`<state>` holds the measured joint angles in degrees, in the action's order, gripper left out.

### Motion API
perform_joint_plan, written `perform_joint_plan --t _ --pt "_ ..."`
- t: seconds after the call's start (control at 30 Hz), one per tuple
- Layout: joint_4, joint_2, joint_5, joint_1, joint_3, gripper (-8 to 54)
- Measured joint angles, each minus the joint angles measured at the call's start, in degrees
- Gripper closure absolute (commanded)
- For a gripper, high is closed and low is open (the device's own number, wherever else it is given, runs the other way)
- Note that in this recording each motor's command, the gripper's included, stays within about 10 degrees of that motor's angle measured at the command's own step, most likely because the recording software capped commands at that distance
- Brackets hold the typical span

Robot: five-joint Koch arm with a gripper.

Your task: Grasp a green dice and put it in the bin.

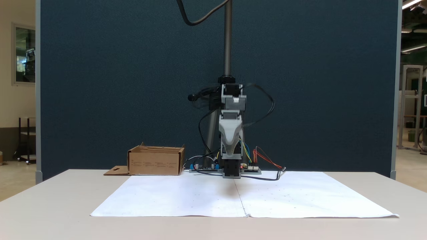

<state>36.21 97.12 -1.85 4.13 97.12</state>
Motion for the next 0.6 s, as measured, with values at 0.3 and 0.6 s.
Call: perform_joint_plan --t 0.3,0.6 --pt "-21.5 10.6 0.0 -0.6 18.9 -0.2" --pt "-41.4 12.5 0.0 -0.8 40.8 0.8"
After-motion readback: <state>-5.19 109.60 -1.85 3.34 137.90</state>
